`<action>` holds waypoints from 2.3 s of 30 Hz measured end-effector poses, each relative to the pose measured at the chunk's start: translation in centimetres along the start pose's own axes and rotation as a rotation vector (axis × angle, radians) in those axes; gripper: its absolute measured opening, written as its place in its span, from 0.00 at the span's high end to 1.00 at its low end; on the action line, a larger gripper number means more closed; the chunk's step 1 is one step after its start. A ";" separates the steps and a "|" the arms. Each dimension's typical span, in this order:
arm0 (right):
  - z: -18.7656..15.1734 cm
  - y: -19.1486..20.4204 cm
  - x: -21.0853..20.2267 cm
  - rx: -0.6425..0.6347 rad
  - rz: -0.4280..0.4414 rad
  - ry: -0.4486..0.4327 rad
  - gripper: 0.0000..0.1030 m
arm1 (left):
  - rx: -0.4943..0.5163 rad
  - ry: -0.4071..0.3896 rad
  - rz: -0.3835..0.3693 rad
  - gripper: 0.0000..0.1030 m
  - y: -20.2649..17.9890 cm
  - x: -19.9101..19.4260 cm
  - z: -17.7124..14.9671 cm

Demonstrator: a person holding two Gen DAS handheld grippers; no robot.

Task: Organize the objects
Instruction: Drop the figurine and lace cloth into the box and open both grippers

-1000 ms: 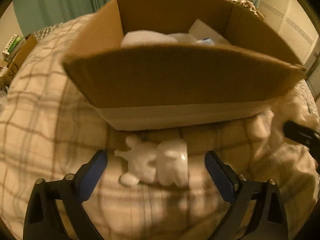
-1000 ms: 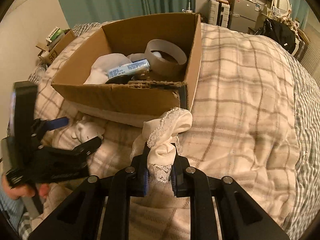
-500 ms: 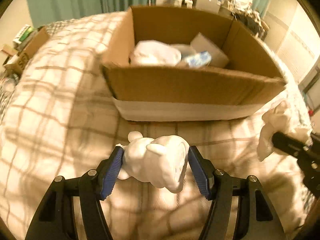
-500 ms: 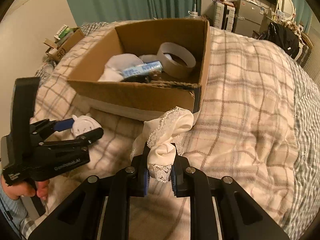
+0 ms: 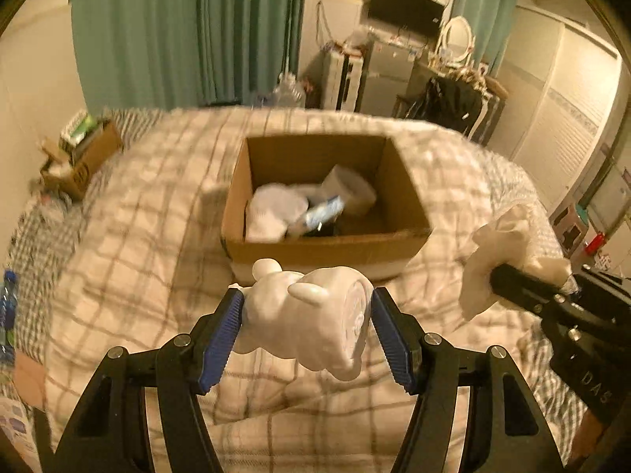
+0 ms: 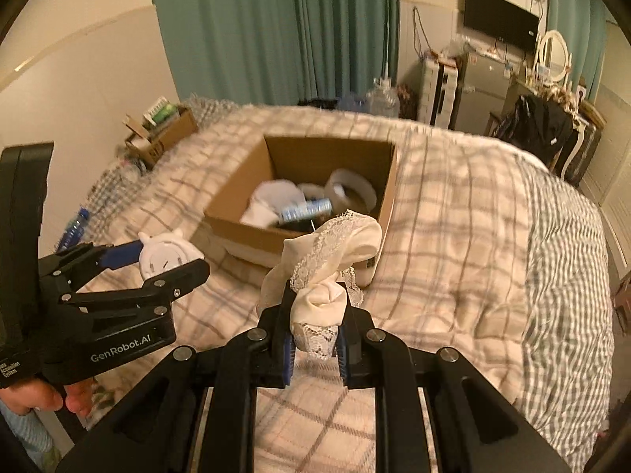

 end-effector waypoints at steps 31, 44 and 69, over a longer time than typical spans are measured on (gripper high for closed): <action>16.1 -4.5 12.0 -0.029 0.051 -0.011 0.87 | 0.090 0.001 0.024 0.35 2.1 12.0 13.6; 16.2 -4.8 17.7 -0.021 0.052 0.058 0.84 | 0.129 0.037 -0.016 0.34 1.6 16.1 13.1; 17.0 -7.2 5.7 0.091 -0.063 -0.159 0.00 | 0.173 -0.141 0.022 0.00 0.1 4.5 15.3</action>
Point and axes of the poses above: each gripper's, at about its wrist camera, not at the fingertips, and x roughly the way its jaws point, y to its left, z to its top, the point moved 1 cm from there along x, roughly the way its jaws point, and after that the axes turned 8 degrees about y, right-handed, at the moved point
